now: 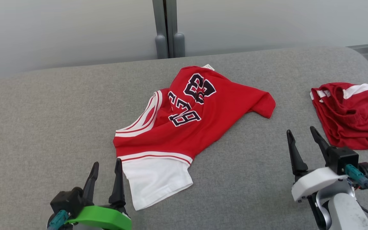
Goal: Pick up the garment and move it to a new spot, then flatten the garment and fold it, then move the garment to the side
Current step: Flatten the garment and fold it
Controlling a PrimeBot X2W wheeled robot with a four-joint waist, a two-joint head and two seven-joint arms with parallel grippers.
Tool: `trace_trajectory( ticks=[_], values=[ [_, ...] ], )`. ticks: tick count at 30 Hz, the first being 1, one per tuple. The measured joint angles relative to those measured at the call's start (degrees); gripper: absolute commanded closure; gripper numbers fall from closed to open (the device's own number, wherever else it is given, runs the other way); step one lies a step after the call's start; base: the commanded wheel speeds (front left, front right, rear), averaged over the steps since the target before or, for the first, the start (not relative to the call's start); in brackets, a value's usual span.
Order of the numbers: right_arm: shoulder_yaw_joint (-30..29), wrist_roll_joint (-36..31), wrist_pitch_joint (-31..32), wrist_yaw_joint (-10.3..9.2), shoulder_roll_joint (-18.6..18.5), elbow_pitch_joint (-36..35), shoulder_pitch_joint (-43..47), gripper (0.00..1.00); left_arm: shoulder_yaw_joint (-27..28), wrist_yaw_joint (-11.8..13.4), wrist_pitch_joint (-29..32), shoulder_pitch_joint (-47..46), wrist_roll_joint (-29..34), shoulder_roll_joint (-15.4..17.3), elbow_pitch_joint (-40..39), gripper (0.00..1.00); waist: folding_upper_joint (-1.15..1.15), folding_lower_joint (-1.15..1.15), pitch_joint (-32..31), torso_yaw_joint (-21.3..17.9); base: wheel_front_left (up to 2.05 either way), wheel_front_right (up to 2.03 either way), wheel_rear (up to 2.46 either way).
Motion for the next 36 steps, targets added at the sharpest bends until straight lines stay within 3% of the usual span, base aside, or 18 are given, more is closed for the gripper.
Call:
trace_trajectory(
  ticks=[11,29,36],
  values=[
    [2.15,5.54,0.00,0.00,0.10,-4.83,8.08,0.00,0.18,0.77,0.01,4.01,0.43,-0.01,-2.75,0.00,0.00,0.00,-2.73,-0.67,0.00,0.00,0.00],
    [2.43,6.10,0.00,0.00,0.10,-4.91,8.26,0.00,0.38,1.47,0.01,4.48,0.87,0.00,-3.36,0.00,0.00,0.00,-3.08,-0.42,0.00,0.00,0.00],
    [3.47,6.10,0.01,0.00,0.10,-4.38,8.12,0.00,-3.09,1.38,0.55,4.52,0.16,-0.01,3.58,0.00,0.00,0.00,-3.13,-0.52,0.00,0.00,0.00]
  ],
)
